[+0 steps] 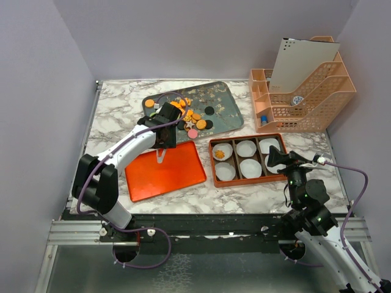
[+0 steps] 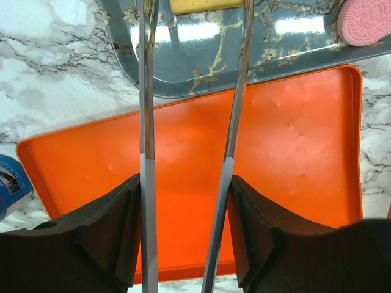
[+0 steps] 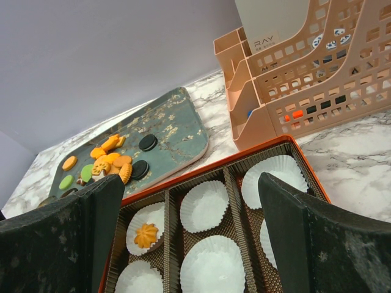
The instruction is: Pack the cookies
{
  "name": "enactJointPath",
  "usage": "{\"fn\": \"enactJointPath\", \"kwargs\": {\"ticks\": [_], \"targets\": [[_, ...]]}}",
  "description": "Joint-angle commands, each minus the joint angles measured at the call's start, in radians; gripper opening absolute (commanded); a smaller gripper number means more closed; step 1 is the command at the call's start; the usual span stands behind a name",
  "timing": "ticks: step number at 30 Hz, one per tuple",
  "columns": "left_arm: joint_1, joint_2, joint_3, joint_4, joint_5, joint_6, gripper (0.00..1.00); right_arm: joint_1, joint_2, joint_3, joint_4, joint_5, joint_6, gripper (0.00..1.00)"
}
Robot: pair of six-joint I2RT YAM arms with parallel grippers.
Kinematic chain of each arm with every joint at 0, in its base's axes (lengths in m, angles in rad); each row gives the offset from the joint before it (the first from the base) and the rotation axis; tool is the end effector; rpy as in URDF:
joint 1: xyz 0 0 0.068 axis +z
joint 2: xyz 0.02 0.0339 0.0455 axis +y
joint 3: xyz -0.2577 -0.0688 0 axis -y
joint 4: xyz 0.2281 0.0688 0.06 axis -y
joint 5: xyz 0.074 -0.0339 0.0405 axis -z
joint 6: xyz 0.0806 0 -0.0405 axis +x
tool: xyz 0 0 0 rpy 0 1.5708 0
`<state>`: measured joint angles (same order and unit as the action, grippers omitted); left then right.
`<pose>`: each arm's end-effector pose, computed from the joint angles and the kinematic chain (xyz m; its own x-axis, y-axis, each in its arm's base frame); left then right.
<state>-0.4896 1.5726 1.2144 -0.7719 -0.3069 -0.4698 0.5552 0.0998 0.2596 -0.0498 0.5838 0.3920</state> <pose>0.2934 -0.1287 0.2110 -0.8632 -0.0290 -0.5040 -0.0630 0.9967 0.0505 0.1251 0.0253 0.2502 0.0961 0.4347 -0.8954 -0.0118 0.9000 0.4356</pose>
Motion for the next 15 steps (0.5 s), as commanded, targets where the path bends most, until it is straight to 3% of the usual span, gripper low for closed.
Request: {"fn": "enactJointPath", "kwargs": {"ticks": [1,8,15], "targets": [[0.01,0.005,-0.007,0.022,-0.001,0.007,0.57,-0.003,-0.006,0.006,-0.016,0.028,0.005,1.0],[0.009,-0.035,-0.004,0.015,0.025,0.03,0.42,-0.003,-0.006,0.006,-0.016,0.027,0.004,1.0],[0.009,-0.08,0.031,-0.038,0.027,0.08,0.36,-0.003,-0.002,0.004,-0.014,0.028,0.005,1.0]]}}
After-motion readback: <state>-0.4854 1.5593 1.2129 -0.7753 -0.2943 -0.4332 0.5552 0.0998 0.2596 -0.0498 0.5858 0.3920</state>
